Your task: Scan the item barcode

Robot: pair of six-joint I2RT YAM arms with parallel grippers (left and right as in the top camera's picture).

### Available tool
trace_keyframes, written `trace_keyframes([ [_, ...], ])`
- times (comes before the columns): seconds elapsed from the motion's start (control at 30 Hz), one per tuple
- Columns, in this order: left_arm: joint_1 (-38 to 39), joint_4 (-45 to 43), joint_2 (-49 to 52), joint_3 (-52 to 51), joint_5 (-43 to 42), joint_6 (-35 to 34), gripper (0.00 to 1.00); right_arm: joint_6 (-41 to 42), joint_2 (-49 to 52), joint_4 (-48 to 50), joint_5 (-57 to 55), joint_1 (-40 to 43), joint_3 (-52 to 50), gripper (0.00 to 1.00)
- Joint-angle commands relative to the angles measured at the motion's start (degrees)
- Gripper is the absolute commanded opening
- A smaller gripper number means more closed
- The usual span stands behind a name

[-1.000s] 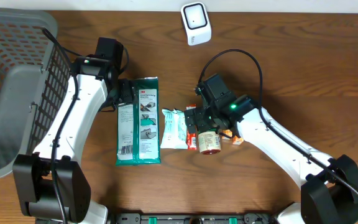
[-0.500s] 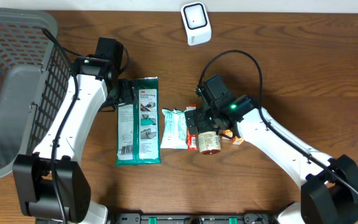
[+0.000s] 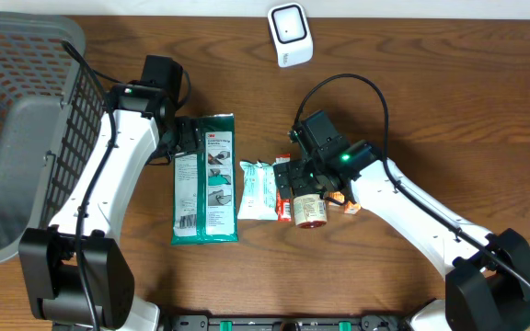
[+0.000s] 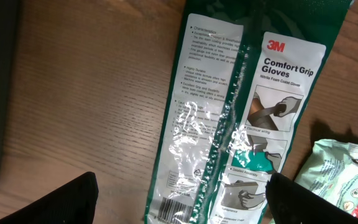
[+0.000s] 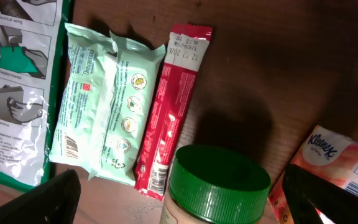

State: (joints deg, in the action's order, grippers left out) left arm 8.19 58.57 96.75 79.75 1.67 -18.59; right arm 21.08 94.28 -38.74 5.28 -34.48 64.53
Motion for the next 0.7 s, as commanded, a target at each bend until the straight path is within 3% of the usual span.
trace_keyframes([
  [0.0,-0.1,0.3,-0.2,0.8,0.5,0.1,0.87,0.7,0.5,-0.1,-0.7,-0.7,-0.2,0.99],
  [0.67,-0.1,0.3,-0.2,0.8,0.5,0.1,0.87,0.8,0.5,-0.9,-0.3,-0.7,-0.2,0.99],
])
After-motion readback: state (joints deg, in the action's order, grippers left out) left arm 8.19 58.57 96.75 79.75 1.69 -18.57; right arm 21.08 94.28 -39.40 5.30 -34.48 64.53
